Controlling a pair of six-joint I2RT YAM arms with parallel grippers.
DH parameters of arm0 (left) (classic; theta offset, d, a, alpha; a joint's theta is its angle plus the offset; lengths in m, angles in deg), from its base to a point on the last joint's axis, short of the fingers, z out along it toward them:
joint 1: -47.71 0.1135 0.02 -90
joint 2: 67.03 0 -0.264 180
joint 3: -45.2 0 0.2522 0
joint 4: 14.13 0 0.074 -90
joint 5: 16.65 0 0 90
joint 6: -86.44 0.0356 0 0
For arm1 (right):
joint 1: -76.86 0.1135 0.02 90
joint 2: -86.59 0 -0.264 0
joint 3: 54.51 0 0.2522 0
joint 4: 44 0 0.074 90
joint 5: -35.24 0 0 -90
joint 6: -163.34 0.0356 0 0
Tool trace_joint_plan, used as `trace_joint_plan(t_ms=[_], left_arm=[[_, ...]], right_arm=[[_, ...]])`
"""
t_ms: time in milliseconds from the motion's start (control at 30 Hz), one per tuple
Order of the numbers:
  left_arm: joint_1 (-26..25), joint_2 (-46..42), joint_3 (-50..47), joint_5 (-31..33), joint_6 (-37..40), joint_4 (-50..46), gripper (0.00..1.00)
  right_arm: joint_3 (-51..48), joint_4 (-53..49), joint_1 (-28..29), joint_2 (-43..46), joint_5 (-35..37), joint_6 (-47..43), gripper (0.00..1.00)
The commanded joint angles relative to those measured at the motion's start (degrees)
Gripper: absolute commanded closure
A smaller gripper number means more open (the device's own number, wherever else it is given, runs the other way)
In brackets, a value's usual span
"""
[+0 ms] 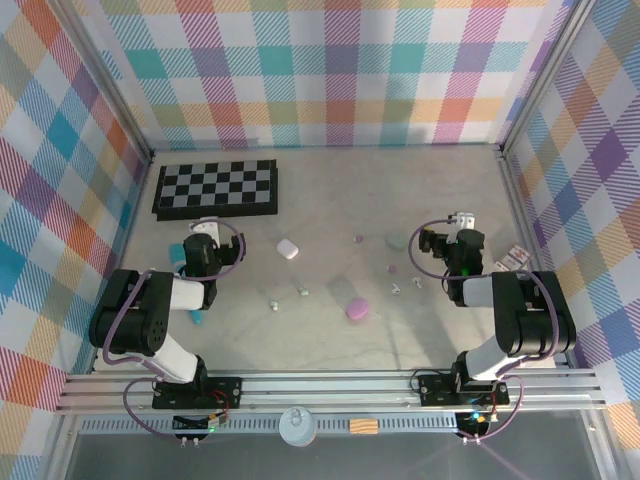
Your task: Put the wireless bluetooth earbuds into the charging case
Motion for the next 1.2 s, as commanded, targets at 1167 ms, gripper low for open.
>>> trace_joint_plan(t_ms=[1167], left_arm=[[-1.6,-8.3,1.8,4.4,0.4,-6.7,0.00]], right_arm=[[2.7,-12.3,0.4,11.9,-1.6,-1.1,0.01]])
